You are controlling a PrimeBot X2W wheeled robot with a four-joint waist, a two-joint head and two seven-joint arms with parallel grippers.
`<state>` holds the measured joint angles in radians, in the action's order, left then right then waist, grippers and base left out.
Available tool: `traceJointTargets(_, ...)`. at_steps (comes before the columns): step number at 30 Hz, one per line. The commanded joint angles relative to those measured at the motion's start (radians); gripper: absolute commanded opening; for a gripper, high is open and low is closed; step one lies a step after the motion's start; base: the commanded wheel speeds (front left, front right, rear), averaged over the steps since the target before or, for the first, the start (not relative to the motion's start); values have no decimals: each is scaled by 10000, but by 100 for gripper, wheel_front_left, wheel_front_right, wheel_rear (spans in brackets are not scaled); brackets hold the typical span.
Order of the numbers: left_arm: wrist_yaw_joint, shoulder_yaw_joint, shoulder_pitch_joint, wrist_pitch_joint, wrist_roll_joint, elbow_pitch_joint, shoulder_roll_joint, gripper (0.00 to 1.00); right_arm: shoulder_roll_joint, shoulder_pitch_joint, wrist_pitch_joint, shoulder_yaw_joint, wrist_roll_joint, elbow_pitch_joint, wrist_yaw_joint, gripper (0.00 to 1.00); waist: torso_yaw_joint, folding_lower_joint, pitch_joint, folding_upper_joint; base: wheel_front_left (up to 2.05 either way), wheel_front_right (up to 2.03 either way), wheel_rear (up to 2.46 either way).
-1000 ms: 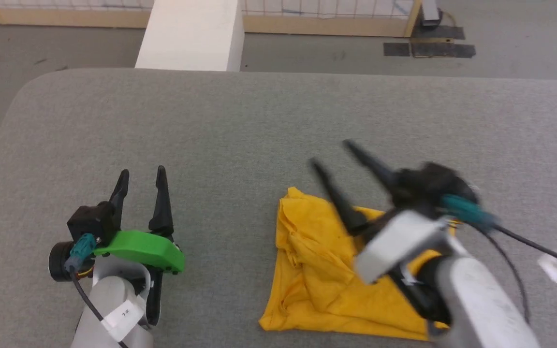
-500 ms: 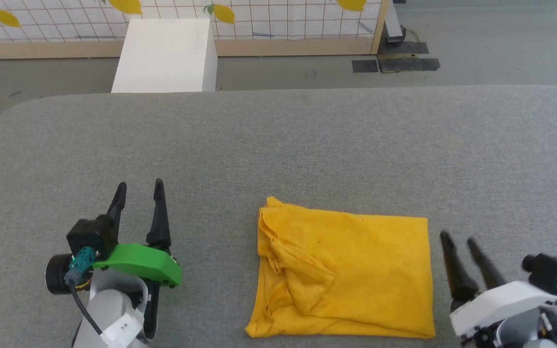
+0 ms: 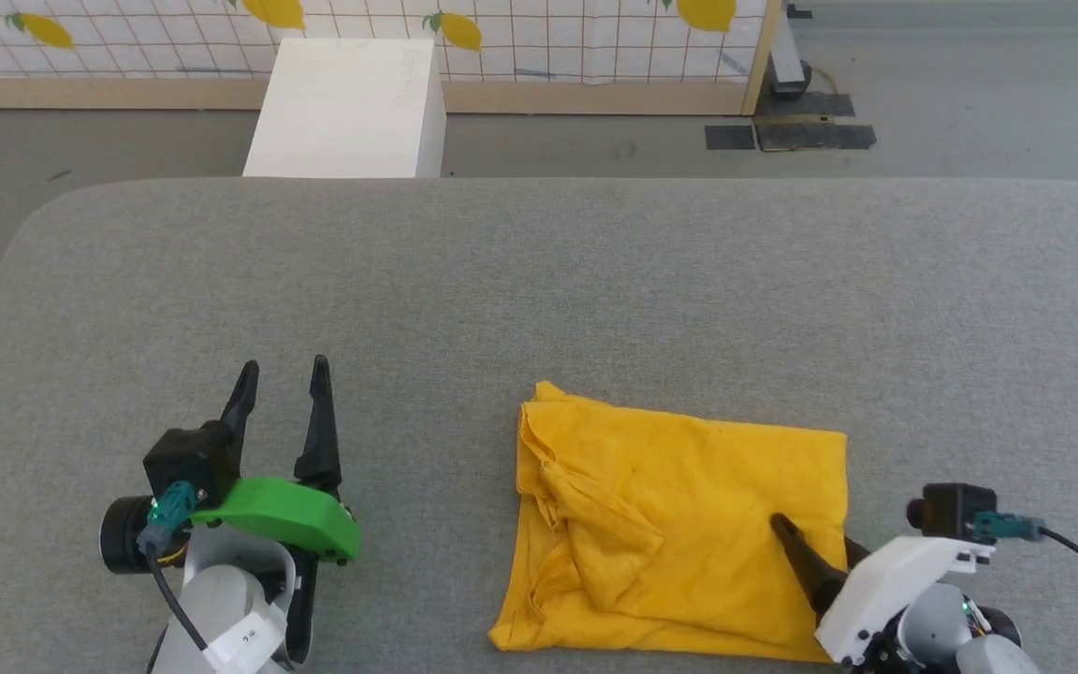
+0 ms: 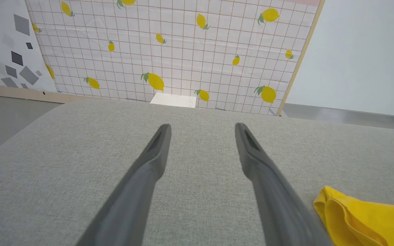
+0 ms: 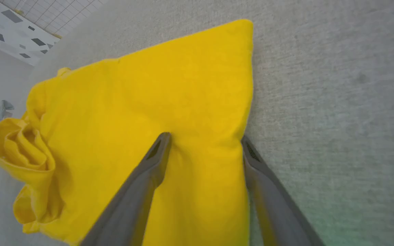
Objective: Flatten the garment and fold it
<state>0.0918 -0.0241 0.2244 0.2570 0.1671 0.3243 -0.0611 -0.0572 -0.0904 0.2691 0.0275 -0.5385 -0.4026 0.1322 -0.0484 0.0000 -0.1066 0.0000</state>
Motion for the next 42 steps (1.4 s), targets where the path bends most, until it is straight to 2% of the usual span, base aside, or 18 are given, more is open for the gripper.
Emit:
traceJointTargets(1, 53, 1, -137, 47, 5, 37, 52, 100, 70, 46, 332, 199, 200, -206, -15, 95, -34, 0, 7, 0, 0, 0, 0)
traceJointTargets(2, 54, 7, -142, 47, 8, 42, 55, 100, 70, 30, 474, 242, 366, -138, -15, 48, -51, 0, 8, 0, 0, 0, 0)
traceJointTargets(3, 54, 12, -144, 47, 11, 47, 58, 100, 70, 29, 539, 238, 517, -57, -15, 32, -64, 0, 8, 0, 0, 0, 0)
traceJointTargets(4, 47, 14, -141, 47, 17, 50, 61, 100, 70, 50, 633, 202, 780, 73, -15, 0, -80, 0, 3, 0, 0, 0, 0)
traceJointTargets(6, 35, 12, -129, 47, 26, 48, 66, 100, 70, 114, 724, 102, 1104, 312, -15, 0, -94, 0, -9, 0, 0, 0, 0)
traceJointTargets(11, -32, -89, -126, 47, 64, -75, 77, 100, 70, 168, 863, 17, 2699, 1873, -15, 0, 158, 0, -144, 0, 0, 0, 0)
traceJointTargets(16, -78, -249, -172, 47, 101, -313, 80, 100, 31, -639, 1807, 886, 5295, 3573, -15, 0, 909, 0, -445, 0, 0, 0, 0)
traceJointTargets(18, -90, -311, -163, 47, 90, -420, 72, 100, -355, -1160, 2203, 1415, 6052, 3988, -15, 0, 1286, 0, -590, 0, 0, 0, 0)
traceJointTargets(22, -100, -365, 9, 47, 56, -597, 61, 100, -1899, -2418, 2759, 2528, 6398, 4305, -15, 0, 2077, 0, -1009, 0, 0, 0, 0)
traceJointTargets(27, -106, -452, 465, 47, -27, -926, -29, 100, -4020, -4016, 3016, 3246, 6142, 3977, -15, 0, 2997, 0, -1786, 0, 0, 0, 0)
traceJointTargets(29, -125, -471, 615, 47, -93, -1099, -92, 100, -4677, -4492, 2962, 3414, 6013, 3667, -15, 0, 3334, 0, -2100, 0, 0, 0, 0)
traceJointTargets(33, -185, -544, 809, 47, -211, -1458, -279, 100, -5598, -5214, 2687, 3668, 5768, 2835, -15, 0, 3986, 0, -2739, 0, 0, 0, 0)
traceJointTargets(37, -195, -472, 924, -41, -367, -1764, -505, 100, -5977, -5750, 2096, 3439, 5767, 1841, -15, 0, 4401, 0, -3302, 0, 0, 0, 0)
traceJointTargets(42, -189, -340, 1105, -467, -556, -2307, -792, 100, -5903, -6218, 1020, 2502, 6108, 560, -15, 0, 4566, 0, -3930, 0, 0, 0, 0)
